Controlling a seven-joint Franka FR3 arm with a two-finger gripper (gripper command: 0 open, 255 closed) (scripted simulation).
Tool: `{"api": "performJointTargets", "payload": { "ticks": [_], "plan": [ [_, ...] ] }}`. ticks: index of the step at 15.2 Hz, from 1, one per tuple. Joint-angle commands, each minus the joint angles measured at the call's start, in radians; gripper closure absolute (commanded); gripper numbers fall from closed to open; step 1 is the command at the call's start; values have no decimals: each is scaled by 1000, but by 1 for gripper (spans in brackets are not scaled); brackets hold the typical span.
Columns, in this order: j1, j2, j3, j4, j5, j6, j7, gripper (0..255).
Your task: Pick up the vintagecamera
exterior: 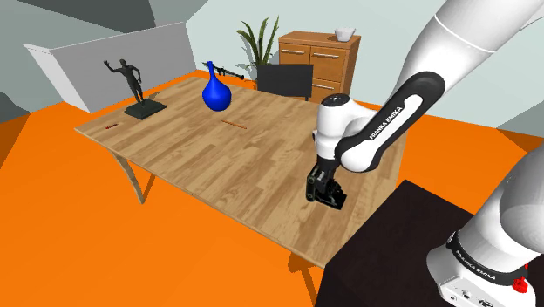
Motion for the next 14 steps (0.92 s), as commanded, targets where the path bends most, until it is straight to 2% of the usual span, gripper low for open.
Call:
{"api": "performJointTargets", "payload": {
  "ticks": [1, 14],
  "plan": [
    [0, -22, 3, 0, 17, -21, -13, 255],
    [16, -211, 7, 20, 119, -224, -100, 255]
  ]
}}
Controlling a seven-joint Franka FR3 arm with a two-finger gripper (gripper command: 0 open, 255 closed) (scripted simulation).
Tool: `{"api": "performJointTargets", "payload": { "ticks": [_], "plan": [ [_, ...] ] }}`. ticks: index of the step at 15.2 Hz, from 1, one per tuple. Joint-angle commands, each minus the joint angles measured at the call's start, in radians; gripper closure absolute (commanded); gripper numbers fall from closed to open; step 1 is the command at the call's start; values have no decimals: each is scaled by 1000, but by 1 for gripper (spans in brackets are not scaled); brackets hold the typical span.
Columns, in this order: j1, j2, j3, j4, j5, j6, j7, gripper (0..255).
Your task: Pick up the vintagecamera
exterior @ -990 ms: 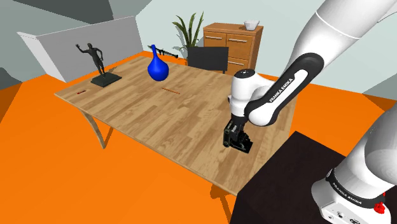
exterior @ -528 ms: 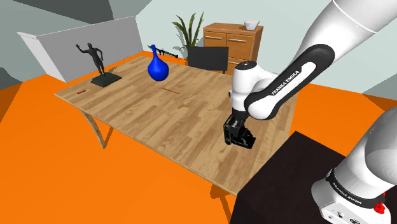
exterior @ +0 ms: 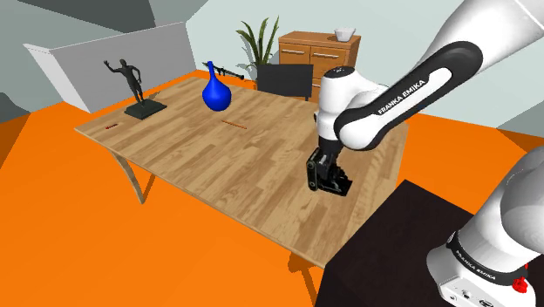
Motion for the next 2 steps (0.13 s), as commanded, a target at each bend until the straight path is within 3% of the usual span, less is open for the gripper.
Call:
{"api": "performJointTargets", "payload": {
  "ticks": [1, 2],
  "plan": [
    [1, -19, -3, 1, 7, -19, -9, 255],
    [1, -19, -3, 1, 7, -19, -9, 255]
  ]
}}
